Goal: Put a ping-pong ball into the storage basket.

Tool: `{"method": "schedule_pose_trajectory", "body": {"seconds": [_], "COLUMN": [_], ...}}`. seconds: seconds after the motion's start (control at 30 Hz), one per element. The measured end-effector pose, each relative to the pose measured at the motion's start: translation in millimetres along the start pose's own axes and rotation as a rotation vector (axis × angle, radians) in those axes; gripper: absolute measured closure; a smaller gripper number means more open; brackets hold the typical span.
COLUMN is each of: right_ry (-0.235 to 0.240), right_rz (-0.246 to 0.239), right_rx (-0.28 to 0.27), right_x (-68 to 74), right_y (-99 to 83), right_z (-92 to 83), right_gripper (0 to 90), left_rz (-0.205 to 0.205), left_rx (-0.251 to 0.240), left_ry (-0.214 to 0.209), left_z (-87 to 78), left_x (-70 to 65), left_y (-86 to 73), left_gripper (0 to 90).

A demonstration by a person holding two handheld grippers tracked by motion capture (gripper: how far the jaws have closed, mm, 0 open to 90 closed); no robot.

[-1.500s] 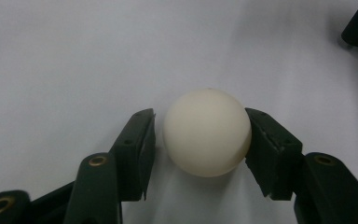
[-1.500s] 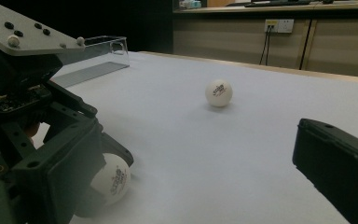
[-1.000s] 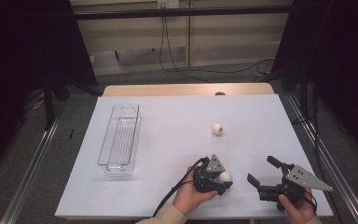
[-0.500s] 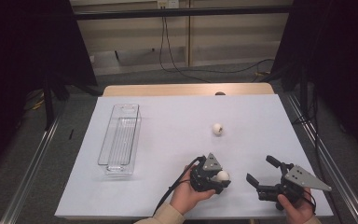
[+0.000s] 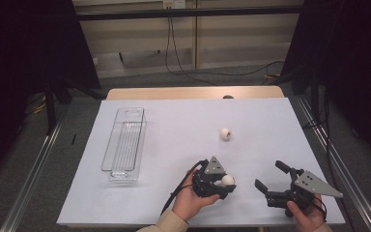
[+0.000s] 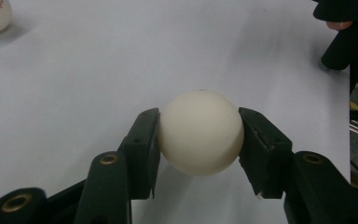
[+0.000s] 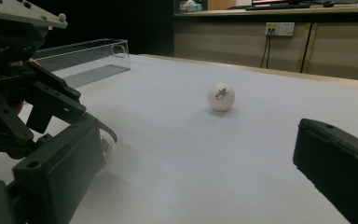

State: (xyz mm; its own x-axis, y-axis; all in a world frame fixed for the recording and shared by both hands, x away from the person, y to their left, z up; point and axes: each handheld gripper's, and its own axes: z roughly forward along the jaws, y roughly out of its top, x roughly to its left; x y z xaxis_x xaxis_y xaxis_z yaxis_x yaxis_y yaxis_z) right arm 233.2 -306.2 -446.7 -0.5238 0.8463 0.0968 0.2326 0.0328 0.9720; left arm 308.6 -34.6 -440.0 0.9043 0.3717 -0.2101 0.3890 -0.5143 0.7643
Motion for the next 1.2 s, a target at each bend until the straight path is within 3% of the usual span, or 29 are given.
{"method": "schedule_pose_trajectory", "body": {"seconds": [1.2], "right_ry": [0.004], "right_rz": [0.000], "right_rx": [0.001], "right_x": [1.1], "right_y": [-0.7], "right_z": [2.1], "right_gripper": [0.7], "left_rz": [-0.041], "left_rx": [-0.029], "left_ry": [0.037], "left_z": [-25.9], "left_x": [12.6], "left_y": [0.4], "left_gripper": [51.0]}}
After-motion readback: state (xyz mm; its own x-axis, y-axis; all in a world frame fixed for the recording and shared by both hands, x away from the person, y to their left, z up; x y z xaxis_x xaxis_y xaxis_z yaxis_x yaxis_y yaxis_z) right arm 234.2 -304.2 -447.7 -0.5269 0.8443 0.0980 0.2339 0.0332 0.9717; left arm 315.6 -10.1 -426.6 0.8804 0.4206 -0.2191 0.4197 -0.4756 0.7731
